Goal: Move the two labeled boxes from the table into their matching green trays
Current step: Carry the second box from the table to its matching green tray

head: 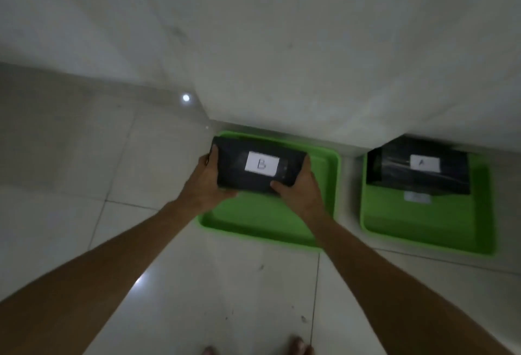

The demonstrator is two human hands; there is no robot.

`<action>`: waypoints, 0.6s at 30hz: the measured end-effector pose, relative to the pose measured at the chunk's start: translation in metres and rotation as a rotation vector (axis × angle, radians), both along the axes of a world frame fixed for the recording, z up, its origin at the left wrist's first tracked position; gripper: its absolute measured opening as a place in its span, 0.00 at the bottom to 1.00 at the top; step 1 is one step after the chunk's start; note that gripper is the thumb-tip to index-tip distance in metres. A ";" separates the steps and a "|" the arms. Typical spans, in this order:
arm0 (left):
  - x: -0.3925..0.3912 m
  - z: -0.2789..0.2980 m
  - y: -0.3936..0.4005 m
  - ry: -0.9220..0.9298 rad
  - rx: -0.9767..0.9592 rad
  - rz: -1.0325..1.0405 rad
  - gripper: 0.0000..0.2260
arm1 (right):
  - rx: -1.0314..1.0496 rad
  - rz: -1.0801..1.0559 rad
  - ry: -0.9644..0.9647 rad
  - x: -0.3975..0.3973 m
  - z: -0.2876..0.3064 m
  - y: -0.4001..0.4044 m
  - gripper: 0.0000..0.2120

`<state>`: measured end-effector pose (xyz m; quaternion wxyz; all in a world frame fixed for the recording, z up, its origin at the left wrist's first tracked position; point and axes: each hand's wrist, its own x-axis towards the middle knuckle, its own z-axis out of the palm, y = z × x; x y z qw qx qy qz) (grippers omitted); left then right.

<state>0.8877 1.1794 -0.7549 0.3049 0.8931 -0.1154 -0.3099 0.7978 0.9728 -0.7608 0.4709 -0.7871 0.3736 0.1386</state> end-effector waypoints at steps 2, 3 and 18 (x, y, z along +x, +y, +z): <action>0.007 -0.021 -0.004 -0.019 0.033 -0.029 0.54 | 0.001 -0.009 0.001 0.011 -0.019 -0.006 0.56; 0.012 -0.029 -0.005 -0.033 0.042 -0.046 0.51 | 0.001 -0.006 0.004 0.014 -0.026 -0.008 0.56; 0.013 0.018 -0.007 -0.137 0.240 -0.150 0.42 | -0.178 0.229 0.059 0.018 0.028 -0.020 0.40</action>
